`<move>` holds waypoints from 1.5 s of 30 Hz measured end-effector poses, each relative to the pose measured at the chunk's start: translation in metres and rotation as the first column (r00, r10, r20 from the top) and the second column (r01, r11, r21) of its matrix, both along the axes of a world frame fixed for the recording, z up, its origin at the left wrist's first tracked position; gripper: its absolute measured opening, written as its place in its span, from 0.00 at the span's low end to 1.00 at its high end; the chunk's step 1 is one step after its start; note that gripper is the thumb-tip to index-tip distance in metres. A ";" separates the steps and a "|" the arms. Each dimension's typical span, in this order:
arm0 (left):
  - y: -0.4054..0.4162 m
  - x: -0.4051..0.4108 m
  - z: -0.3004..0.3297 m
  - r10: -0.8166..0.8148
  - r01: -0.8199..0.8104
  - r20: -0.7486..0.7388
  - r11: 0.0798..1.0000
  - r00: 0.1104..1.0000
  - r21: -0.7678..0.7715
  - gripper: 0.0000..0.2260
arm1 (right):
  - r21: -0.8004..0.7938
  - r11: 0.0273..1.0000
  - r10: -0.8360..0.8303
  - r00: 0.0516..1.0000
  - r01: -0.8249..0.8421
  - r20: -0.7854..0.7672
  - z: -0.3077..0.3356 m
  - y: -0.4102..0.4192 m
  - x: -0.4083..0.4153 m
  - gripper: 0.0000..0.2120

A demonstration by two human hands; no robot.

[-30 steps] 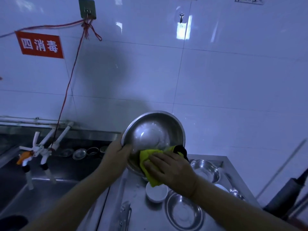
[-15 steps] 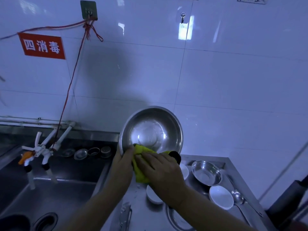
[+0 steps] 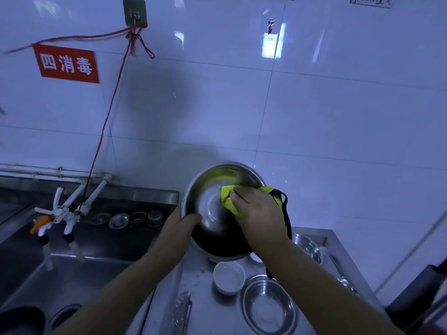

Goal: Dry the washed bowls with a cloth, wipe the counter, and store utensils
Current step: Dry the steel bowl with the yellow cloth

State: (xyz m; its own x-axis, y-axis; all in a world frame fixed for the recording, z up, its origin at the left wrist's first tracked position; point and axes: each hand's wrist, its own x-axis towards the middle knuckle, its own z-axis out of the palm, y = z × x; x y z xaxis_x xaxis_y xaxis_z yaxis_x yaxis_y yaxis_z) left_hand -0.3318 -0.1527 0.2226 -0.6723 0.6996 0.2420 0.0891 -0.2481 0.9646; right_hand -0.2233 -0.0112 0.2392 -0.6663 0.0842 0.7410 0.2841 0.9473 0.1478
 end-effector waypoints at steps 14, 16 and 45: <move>-0.005 -0.013 -0.001 -0.021 0.017 -0.070 0.998 0.997 -0.060 0.12 | -0.168 0.970 0.209 0.952 -0.174 0.224 -0.032 -0.025 0.016 0.24; -0.005 -0.015 0.001 -0.068 0.060 -0.094 0.994 0.993 -0.090 0.13 | -0.099 0.979 0.196 0.957 -0.178 0.215 -0.029 -0.016 0.019 0.19; 0.016 -0.015 -0.006 0.118 -0.117 0.006 0.992 0.993 -0.048 0.12 | -0.073 0.964 0.258 0.966 -0.256 0.029 -0.062 -0.047 0.011 0.16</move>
State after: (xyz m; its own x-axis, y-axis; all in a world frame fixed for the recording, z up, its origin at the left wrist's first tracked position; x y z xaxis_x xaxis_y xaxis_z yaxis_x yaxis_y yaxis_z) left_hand -0.3468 -0.1370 0.2164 -0.7524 0.6263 0.2038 0.1062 -0.1901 0.9760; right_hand -0.2121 -0.0585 0.1770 -0.6993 -0.0437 0.7135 0.0253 0.9960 0.0858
